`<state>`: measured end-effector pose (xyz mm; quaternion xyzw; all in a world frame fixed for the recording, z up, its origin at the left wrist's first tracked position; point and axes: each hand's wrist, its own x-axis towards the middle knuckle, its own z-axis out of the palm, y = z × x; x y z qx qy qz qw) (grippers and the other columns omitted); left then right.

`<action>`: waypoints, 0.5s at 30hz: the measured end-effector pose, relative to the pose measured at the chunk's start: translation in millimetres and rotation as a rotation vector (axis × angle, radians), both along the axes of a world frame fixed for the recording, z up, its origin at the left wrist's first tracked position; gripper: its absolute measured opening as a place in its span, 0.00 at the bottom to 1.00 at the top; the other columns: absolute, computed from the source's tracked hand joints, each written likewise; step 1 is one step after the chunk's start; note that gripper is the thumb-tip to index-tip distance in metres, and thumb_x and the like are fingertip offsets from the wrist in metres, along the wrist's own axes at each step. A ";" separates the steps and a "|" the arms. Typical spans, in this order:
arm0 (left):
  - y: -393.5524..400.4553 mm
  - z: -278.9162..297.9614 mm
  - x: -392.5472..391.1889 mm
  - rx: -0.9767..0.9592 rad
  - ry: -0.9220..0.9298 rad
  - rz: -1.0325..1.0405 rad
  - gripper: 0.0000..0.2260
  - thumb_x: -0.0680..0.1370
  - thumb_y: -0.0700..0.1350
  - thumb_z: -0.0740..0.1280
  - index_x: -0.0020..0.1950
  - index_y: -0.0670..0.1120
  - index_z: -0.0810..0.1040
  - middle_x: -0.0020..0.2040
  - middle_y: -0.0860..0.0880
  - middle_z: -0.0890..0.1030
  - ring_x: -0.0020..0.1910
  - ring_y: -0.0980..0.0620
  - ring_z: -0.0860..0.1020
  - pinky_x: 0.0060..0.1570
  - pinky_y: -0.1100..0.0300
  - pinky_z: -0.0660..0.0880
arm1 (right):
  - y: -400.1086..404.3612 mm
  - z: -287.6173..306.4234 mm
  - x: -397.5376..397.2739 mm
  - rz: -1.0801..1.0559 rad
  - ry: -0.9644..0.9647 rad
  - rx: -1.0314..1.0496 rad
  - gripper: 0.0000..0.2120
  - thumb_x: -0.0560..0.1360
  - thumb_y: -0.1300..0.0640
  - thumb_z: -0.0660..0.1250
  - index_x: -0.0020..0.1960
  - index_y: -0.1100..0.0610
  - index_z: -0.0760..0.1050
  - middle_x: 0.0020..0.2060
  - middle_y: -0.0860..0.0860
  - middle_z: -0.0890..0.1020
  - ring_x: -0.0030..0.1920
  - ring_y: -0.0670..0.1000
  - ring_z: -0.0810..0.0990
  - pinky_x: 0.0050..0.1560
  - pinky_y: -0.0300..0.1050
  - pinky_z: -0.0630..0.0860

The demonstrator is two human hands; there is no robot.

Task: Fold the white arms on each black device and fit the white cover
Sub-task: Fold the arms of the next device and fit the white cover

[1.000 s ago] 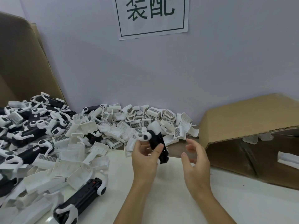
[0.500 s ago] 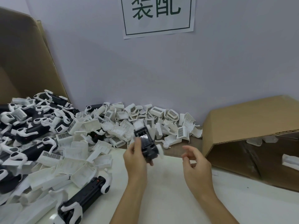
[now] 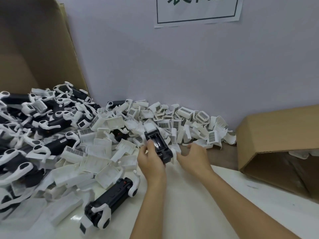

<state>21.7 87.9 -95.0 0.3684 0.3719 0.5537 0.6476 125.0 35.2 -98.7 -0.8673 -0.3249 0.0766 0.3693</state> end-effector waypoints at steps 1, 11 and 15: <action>1.1 -0.9 -0.2 0.009 0.009 -0.005 0.12 0.82 0.49 0.63 0.45 0.44 0.78 0.41 0.45 0.83 0.40 0.46 0.81 0.35 0.56 0.73 | 8.2 -0.7 0.3 0.019 -0.035 -0.072 0.29 0.72 0.43 0.70 0.66 0.59 0.70 0.60 0.55 0.74 0.58 0.53 0.73 0.52 0.47 0.74; 9.8 -4.4 -1.7 0.035 0.039 -0.001 0.11 0.82 0.49 0.64 0.45 0.43 0.78 0.43 0.44 0.83 0.42 0.45 0.82 0.38 0.54 0.76 | 24.3 -7.0 -5.9 0.047 -0.208 -0.016 0.16 0.74 0.47 0.70 0.54 0.58 0.74 0.52 0.53 0.78 0.56 0.55 0.75 0.49 0.51 0.77; 8.2 -3.9 0.1 0.077 0.066 -0.071 0.10 0.83 0.50 0.63 0.51 0.45 0.79 0.47 0.43 0.84 0.44 0.44 0.81 0.39 0.52 0.78 | -11.6 -0.1 -2.3 0.010 -0.046 0.255 0.23 0.74 0.49 0.73 0.60 0.53 0.64 0.47 0.43 0.73 0.42 0.39 0.73 0.33 0.29 0.72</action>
